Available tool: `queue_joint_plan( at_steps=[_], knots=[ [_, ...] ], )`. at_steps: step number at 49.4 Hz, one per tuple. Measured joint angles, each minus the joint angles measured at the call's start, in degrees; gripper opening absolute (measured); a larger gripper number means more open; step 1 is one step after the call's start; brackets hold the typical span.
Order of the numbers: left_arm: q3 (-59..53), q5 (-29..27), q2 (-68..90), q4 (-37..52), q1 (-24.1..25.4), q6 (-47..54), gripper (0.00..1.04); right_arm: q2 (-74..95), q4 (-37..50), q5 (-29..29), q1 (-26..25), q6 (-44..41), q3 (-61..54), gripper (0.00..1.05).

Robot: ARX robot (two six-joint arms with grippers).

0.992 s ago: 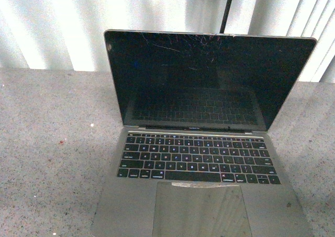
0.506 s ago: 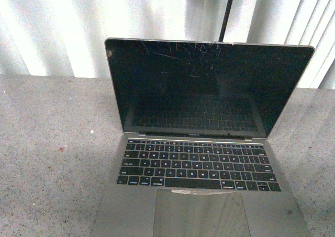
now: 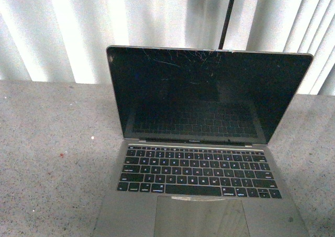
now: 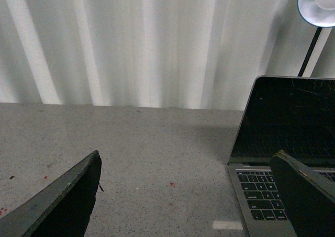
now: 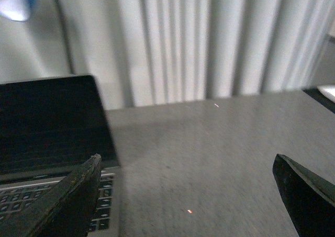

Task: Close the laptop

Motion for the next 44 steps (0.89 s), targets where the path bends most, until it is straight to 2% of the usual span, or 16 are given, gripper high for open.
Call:
queue_joint_plan(
  at_steps=[1,3,6,8,14,22,26,29,35,39,44],
  knots=[
    [0.1,-0.3,0.3,-0.3,-0.2,-0.2,0.98,1.2,0.5,2.6,0.9,0.8,0.0,0.97],
    [2.1,-5.6,2.8,-6.4,-1.7,-3.2,0.98,2.8,2.1,4.9,1.8,1.7,0.0,0.97],
    [5.7,-10.6,9.3,-15.9,-3.4,-7.9,0.98,6.0,6.1,4.7,2.1,3.2,0.0,0.97],
    [6.4,-11.9,12.3,-18.3,-3.8,-10.9,0.98,8.5,9.7,4.0,2.0,3.7,0.0,0.97],
    [6.3,-13.3,15.9,-14.6,-6.1,-15.9,0.98,19.1,21.8,-0.6,-0.9,3.8,0.0,0.97],
    [6.4,-14.6,24.3,-2.5,-11.0,-16.6,0.98,35.3,37.4,-7.7,-6.3,2.1,2.0,0.97],
    [6.8,-11.6,33.0,8.8,-11.6,-14.7,0.98,48.0,46.6,-11.7,-9.4,-0.8,6.6,0.97],
    [8.9,-7.8,41.7,18.6,-10.1,-11.6,0.98,57.0,51.9,-14.1,-11.0,-4.1,11.3,0.97],
    [17.2,1.9,59.7,34.2,-5.6,-2.4,0.98,70.2,54.8,-17.6,-12.5,-10.3,21.8,0.97],
    [24.6,6.3,68.4,35.6,-4.2,4.6,0.98,76.7,52.7,-21.6,-12.5,-17.2,30.2,0.97],
    [32.3,10.6,74.4,32.7,-4.5,14.6,0.98,81.5,48.6,-25.1,-12.3,-26.1,37.6,0.97]
  ],
)
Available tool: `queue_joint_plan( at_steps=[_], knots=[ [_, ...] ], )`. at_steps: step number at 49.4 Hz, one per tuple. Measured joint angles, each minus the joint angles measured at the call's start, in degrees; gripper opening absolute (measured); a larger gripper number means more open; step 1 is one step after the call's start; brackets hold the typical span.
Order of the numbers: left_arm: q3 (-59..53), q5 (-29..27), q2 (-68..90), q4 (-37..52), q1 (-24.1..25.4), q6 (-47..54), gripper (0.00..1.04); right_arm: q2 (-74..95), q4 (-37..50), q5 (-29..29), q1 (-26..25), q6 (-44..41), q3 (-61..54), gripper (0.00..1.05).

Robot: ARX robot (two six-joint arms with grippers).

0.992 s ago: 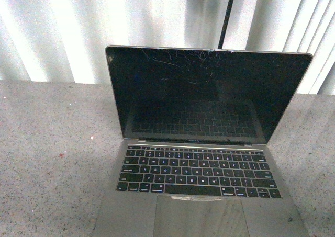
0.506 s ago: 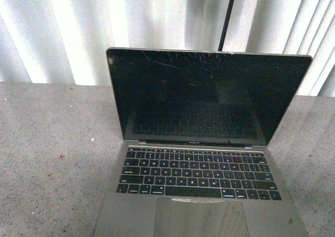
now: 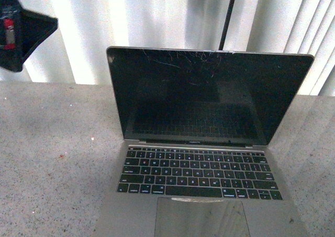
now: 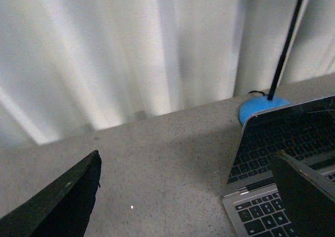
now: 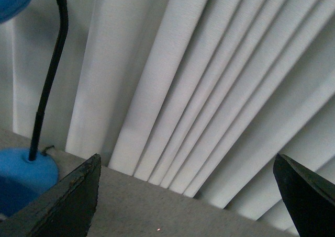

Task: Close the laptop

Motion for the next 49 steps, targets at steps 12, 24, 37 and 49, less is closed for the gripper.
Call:
queue_joint_plan(
  at_steps=[12,24,37,49],
  knots=[
    [19.0,4.5,9.1,-14.9,-1.2,27.6,0.98,7.6,-12.6,-7.6,0.3,-23.4,15.6,0.97],
    [36.3,-0.4,18.3,-33.6,-3.6,59.2,0.98,12.4,-29.9,-15.3,2.8,-52.8,27.1,0.97],
    [52.2,-3.0,25.6,-51.6,-5.3,64.1,0.98,17.2,-42.1,-21.9,2.0,-62.8,37.4,0.97],
    [61.2,-2.7,30.9,-63.3,-5.7,64.8,0.98,19.3,-57.9,-25.8,1.0,-65.0,44.3,0.97]
  ],
)
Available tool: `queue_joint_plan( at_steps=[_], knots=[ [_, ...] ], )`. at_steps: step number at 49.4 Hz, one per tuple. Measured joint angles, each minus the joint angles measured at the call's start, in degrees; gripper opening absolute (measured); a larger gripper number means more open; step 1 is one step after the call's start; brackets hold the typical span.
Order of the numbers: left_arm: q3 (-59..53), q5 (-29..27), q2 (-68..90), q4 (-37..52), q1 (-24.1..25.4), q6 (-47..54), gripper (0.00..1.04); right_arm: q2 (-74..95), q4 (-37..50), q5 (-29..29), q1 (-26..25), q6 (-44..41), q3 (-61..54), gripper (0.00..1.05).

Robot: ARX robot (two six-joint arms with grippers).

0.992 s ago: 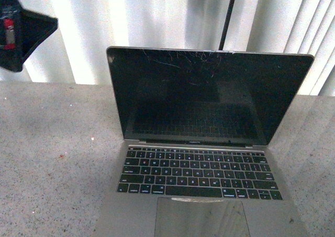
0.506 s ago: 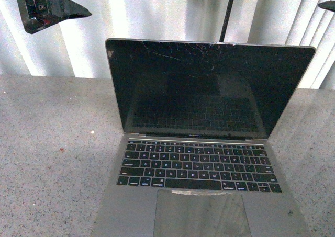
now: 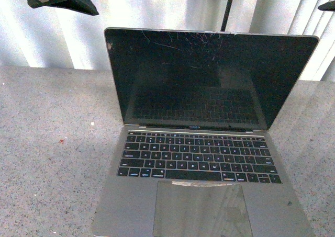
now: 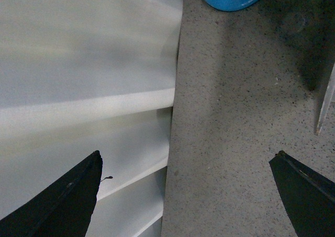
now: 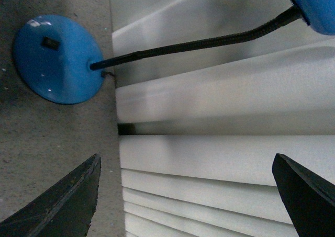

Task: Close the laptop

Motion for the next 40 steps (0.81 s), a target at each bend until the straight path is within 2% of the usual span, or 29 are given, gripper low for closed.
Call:
queue_joint_plan(
  at_steps=[6,12,16,23,33,40],
  knots=[
    [3.2,-0.2,2.1,-3.1,-0.6,-1.0,0.98,0.2,-6.7,-0.5,0.0,-1.0,2.5,0.95],
    [4.8,-0.3,3.4,-4.3,-1.3,-2.8,0.98,0.7,-11.0,-0.2,0.1,-3.1,3.6,0.76],
    [5.2,-0.7,4.2,-4.3,-1.8,-3.3,0.85,1.5,-13.4,1.2,0.3,-4.5,3.8,0.62],
    [5.6,-0.3,5.5,-5.1,-2.0,-4.3,0.54,3.1,-16.6,2.1,0.4,-6.8,3.8,0.33],
    [5.6,0.3,5.7,-5.2,-2.0,-4.7,0.26,3.5,-17.5,2.3,0.3,-7.3,3.8,0.03],
    [5.6,0.3,5.8,-5.3,-2.0,-4.7,0.04,4.0,-18.8,2.0,0.3,-7.0,4.1,0.03]
  ],
)
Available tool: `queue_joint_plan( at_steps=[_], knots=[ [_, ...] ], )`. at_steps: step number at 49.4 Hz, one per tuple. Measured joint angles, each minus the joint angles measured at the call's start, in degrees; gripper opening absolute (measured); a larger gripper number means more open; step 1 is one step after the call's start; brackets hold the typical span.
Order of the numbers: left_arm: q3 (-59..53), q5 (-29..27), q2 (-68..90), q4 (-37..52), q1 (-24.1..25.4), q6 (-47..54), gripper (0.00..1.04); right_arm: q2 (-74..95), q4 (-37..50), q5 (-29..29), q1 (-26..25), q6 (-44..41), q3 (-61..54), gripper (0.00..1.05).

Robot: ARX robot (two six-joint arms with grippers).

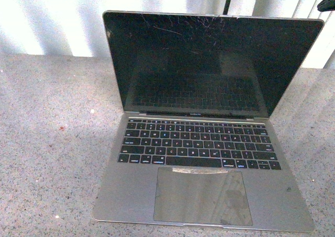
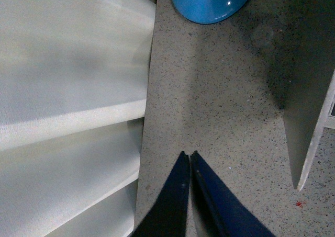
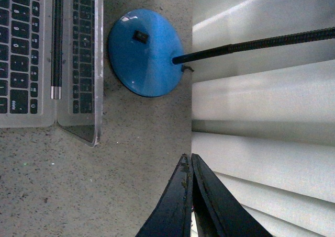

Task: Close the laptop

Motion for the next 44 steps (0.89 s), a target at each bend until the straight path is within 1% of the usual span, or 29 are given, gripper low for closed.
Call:
queue_joint_plan(
  at_steps=[22,44],
  knots=[
    [0.0,0.6,1.4,-2.2,-0.4,0.0,0.04,2.3,-2.0,-1.2,0.6,4.7,2.4,0.03],
    [-3.1,1.2,1.4,-1.4,-1.6,0.5,0.04,2.8,-5.2,-1.3,2.0,5.7,2.4,0.03]
  ],
)
